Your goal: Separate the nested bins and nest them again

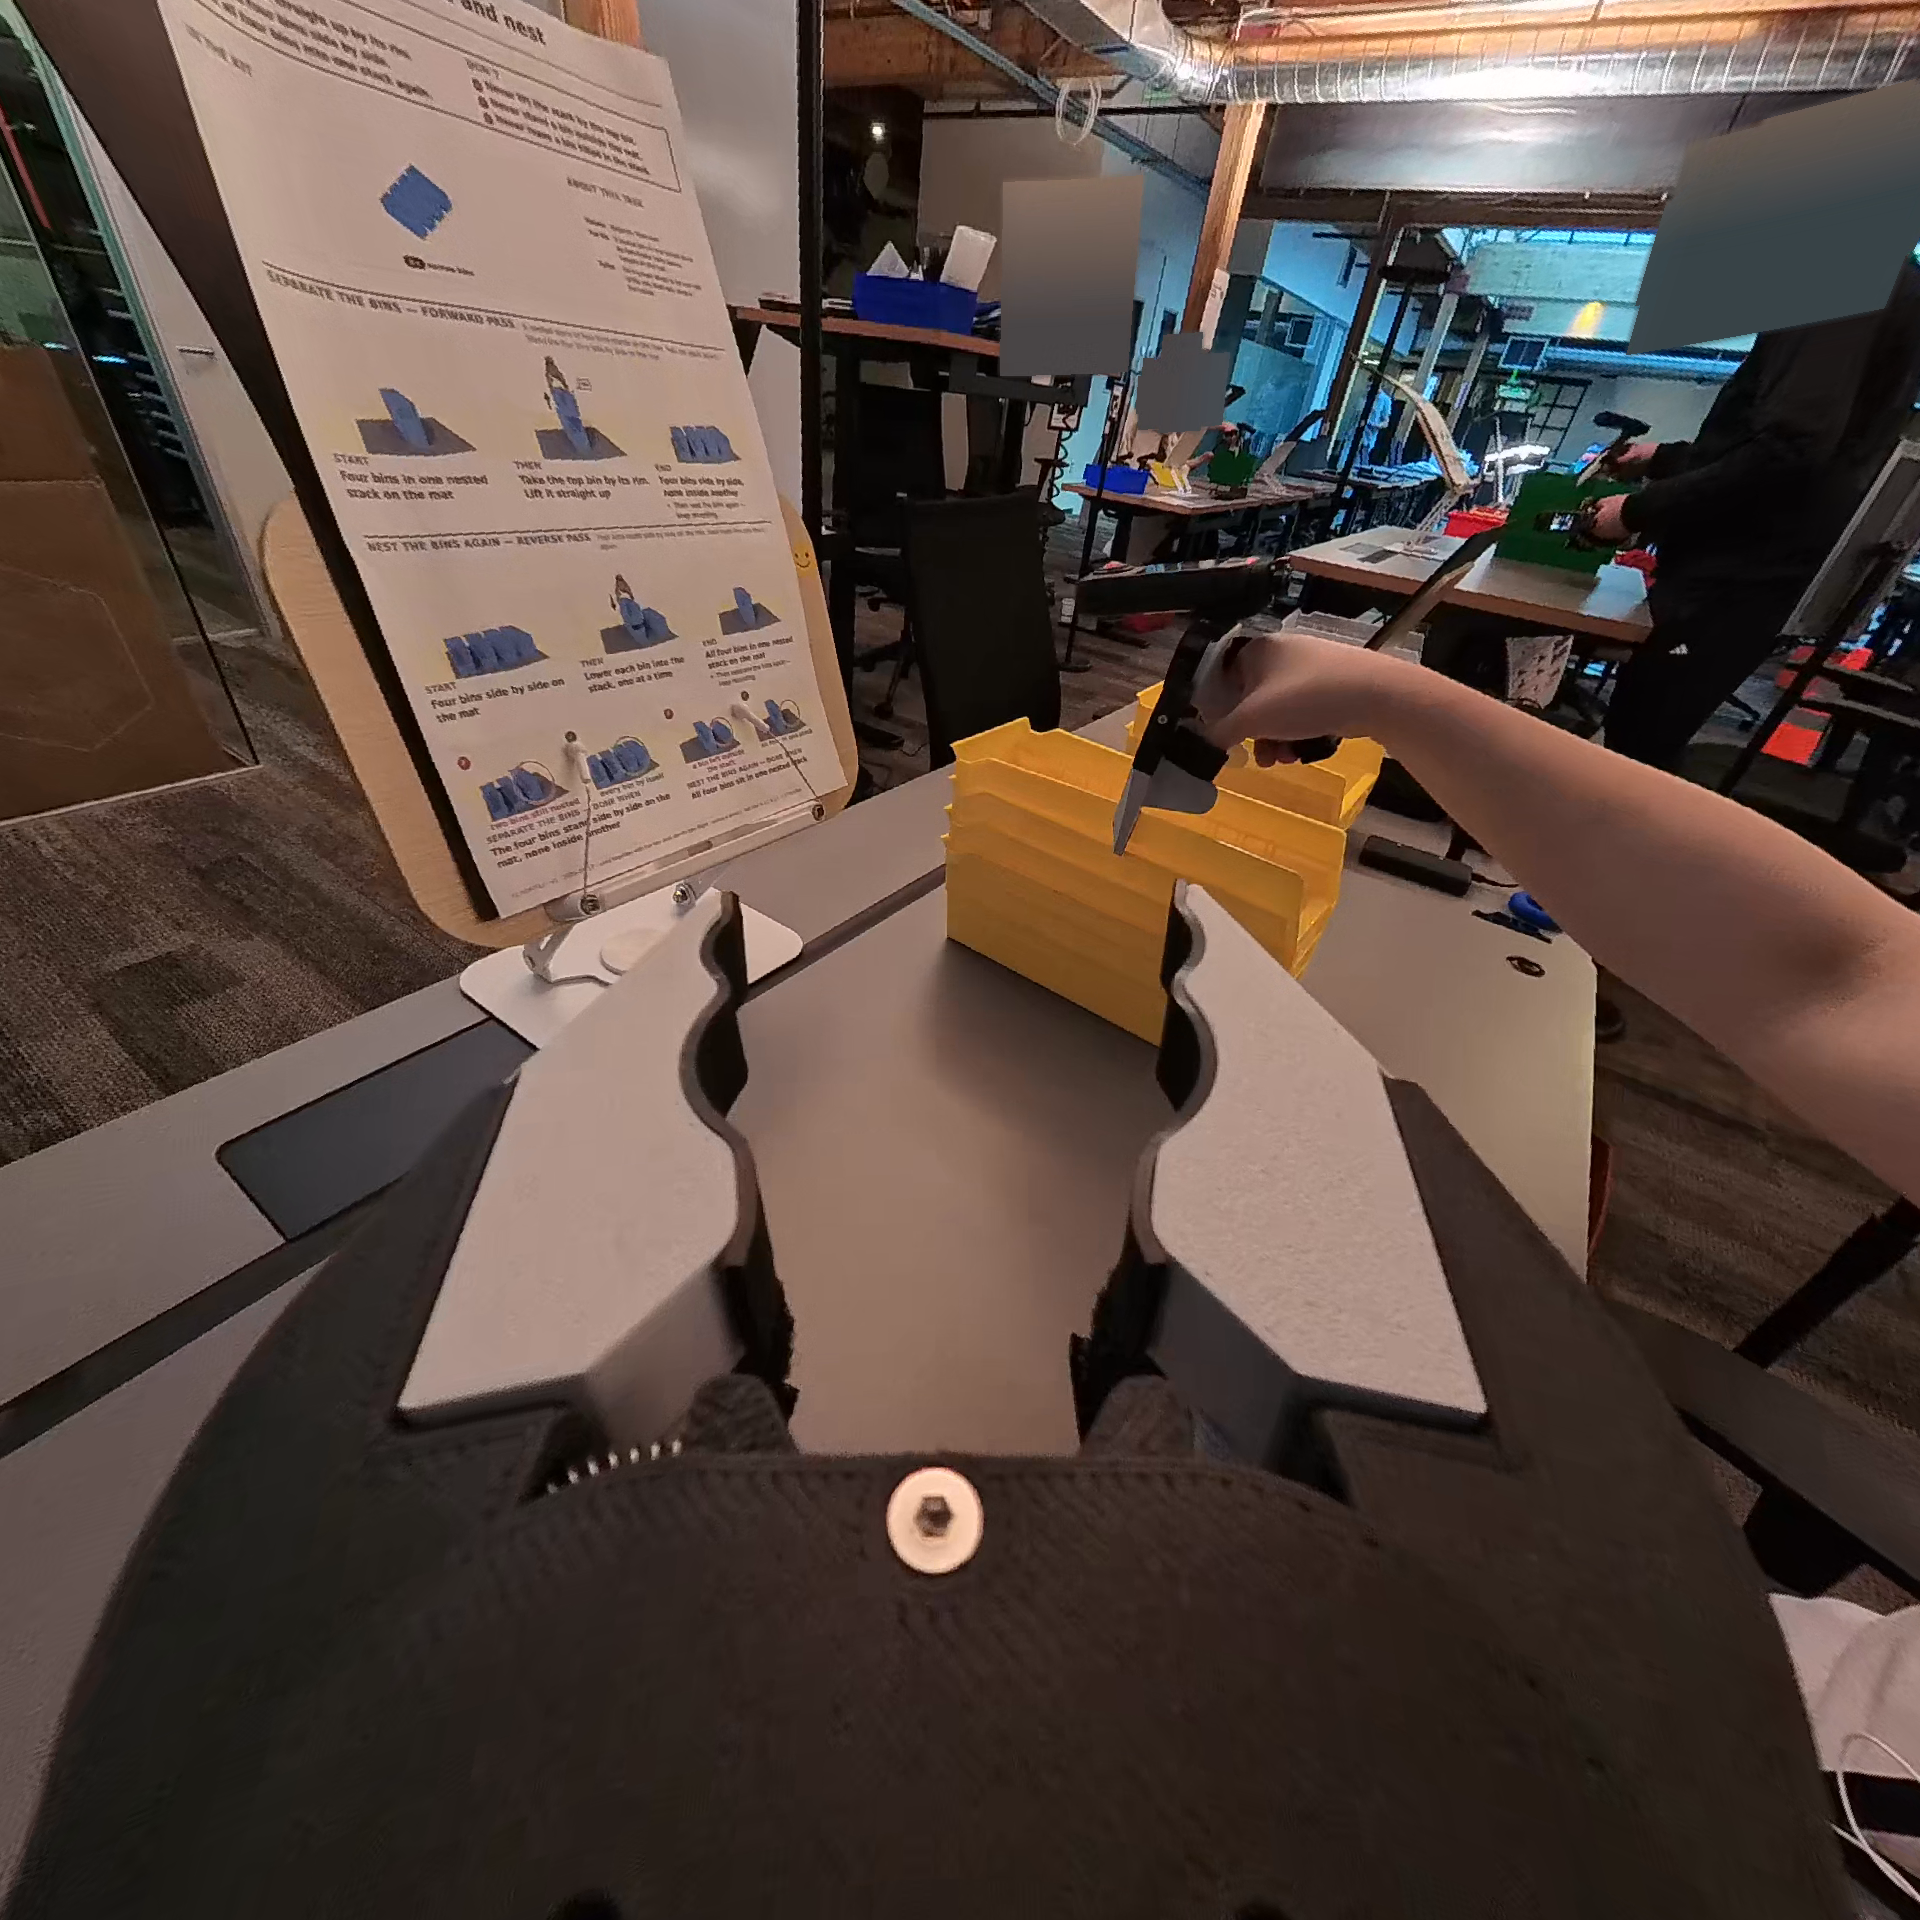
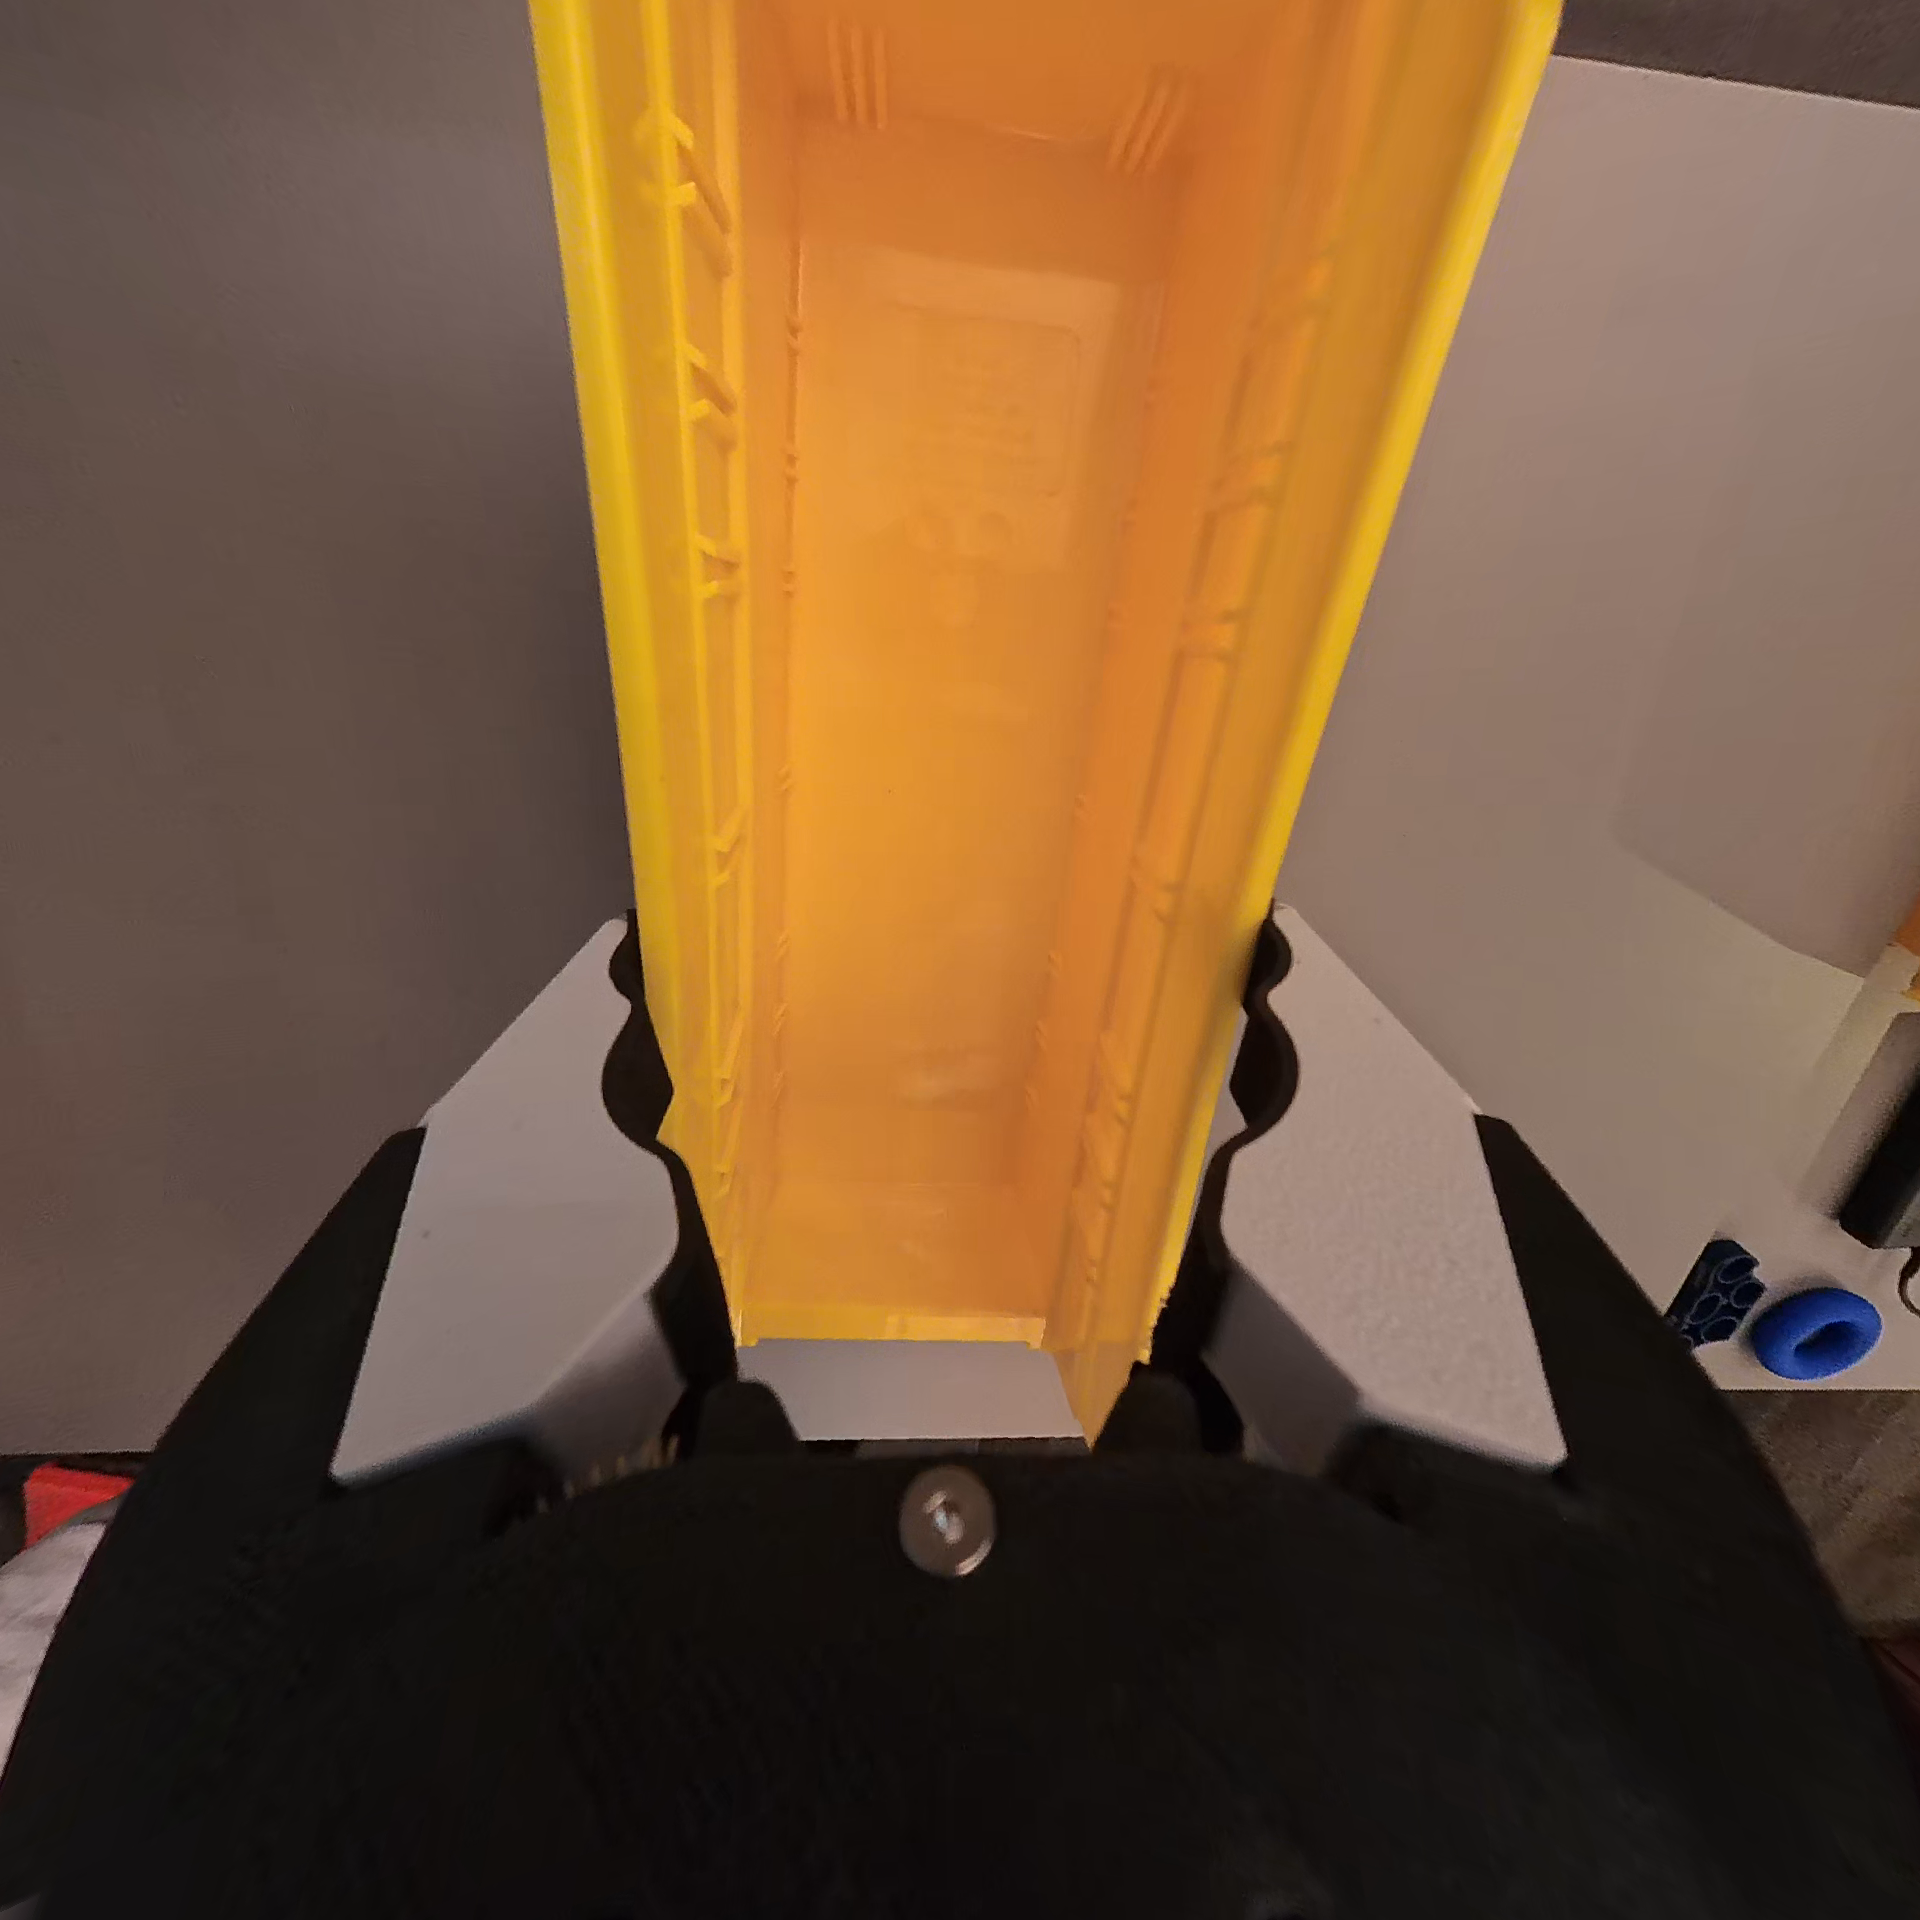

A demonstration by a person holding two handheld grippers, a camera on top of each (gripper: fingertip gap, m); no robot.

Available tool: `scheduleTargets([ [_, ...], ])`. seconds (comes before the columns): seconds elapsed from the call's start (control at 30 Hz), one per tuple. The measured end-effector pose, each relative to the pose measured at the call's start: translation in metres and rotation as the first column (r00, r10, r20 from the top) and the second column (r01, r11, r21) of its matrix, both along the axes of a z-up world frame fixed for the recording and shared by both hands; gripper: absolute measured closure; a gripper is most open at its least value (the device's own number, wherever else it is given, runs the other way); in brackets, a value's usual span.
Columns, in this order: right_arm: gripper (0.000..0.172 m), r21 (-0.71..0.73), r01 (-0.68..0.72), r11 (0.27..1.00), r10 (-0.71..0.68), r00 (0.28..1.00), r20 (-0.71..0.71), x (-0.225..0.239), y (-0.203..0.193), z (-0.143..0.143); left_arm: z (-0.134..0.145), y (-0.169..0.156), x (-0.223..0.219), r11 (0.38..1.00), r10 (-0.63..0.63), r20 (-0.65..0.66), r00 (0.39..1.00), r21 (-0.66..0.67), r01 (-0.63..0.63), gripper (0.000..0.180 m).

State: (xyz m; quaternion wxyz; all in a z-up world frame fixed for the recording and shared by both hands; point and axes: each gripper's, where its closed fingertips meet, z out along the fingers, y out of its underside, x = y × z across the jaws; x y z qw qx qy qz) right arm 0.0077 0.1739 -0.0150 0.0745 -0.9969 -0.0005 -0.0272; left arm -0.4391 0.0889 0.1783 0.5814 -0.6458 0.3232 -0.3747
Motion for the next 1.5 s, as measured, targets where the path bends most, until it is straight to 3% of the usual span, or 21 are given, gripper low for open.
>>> scheduleTargets([
  [0.23, 0.059, 0.053, 0.008, 0.999, -0.007, 1.000, -0.015, -0.001, 0.003, 0.023, -0.001, -0.001, 0.002, 1.000, -0.004, -0.010, 1.000, 0.001, 0.004, 0.100],
  [0.5, 0.061, 0.136, -0.002, 0.991, -0.008, 0.997, 0.071, -0.007, 0.001, 0.085, -0.003, -0.002, 0.006, 1.000, -0.007, -0.021, 1.000, -0.002, 0.007, 0.101],
  [0.63, 0.061, 0.207, -0.049, 0.977, 0.021, 0.991, 0.136, -0.028, 0.003, 0.123, -0.003, -0.003, 0.006, 1.000, -0.008, -0.023, 1.000, 0.002, 0.008, 0.101],
  [0.77, 0.061, 0.274, -0.120, 0.954, 0.085, 0.987, 0.137, -0.067, 0.009, 0.140, -0.003, -0.004, 0.007, 1.000, -0.013, -0.023, 1.000, 0.002, 0.014, 0.100],
  [0.97, 0.061, 0.297, -0.146, 0.944, 0.144, 0.989, 0.028, -0.126, 0.016, 0.117, -0.003, -0.009, 0.010, 1.000, -0.028, -0.030, 0.999, 0.007, 0.028, 0.100],
  [1.17, 0.060, 0.305, -0.095, 0.947, 0.125, 0.989, -0.079, -0.171, 0.019, 0.064, -0.002, -0.012, 0.012, 0.999, -0.037, -0.027, 0.999, 0.010, 0.037, 0.101],
  [1.5, 0.059, 0.244, -0.042, 0.969, 0.059, 0.996, -0.060, -0.189, 0.025, -0.021, 0.006, -0.026, 0.009, 0.997, -0.068, -0.010, 0.998, 0.037, 0.069, 0.100],
])
